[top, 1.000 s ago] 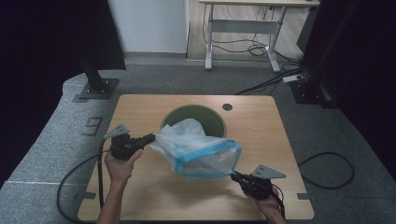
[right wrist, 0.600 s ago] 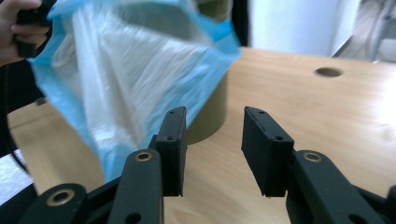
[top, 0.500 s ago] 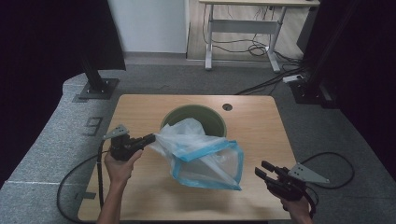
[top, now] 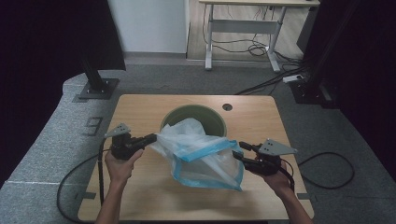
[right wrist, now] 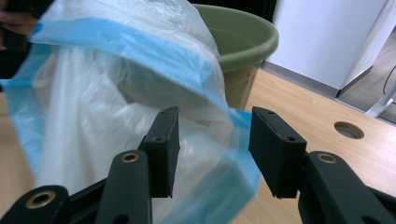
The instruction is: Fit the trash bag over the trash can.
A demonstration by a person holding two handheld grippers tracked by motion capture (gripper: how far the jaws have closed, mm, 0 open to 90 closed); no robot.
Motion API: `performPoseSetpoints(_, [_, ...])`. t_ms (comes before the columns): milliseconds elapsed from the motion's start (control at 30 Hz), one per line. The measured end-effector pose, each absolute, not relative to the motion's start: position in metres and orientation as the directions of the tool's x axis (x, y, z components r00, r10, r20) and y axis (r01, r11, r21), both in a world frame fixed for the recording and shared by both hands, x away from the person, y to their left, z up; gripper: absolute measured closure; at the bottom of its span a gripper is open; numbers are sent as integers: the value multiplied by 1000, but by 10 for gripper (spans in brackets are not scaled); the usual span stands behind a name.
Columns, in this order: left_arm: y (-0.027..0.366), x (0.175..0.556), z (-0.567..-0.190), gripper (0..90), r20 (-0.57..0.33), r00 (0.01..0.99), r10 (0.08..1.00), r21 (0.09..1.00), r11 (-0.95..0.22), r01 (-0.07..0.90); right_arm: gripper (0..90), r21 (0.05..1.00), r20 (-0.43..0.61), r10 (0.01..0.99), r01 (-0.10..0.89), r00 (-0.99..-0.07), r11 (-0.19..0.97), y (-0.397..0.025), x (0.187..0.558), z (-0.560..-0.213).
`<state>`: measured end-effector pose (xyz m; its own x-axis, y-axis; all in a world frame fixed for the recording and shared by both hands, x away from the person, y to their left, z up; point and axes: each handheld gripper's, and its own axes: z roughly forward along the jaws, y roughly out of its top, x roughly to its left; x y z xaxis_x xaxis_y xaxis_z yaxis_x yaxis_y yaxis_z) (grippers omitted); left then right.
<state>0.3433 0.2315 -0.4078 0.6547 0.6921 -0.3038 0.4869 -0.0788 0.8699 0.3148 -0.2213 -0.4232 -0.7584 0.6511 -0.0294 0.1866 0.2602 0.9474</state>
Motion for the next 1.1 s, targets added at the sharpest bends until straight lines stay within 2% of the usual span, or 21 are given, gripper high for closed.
performPoseSetpoints(267, [232, 345, -408, 900, -305, 656, 691, 869, -80, 488, 539, 945, -35, 656, 189, -754, 268, -207, 333, -428])
performPoseSetpoints(433, [231, 345, -408, 900, -307, 657, 689, 869, -79, 489, 650, 945, -25, 659, 197, -752, 261, -205, 336, -431])
performPoseSetpoints(667, [231, 345, -407, 900, -308, 656, 689, 870, -74, 487, 874, 956, -27, 660, 175, -750, 237, -205, 332, -428])
performPoseSetpoints(1100, [225, 370, -382, 900, -243, 646, 724, 861, -147, 488, 886, 955, -63, 707, 163, -705, 248, -211, 358, -396])
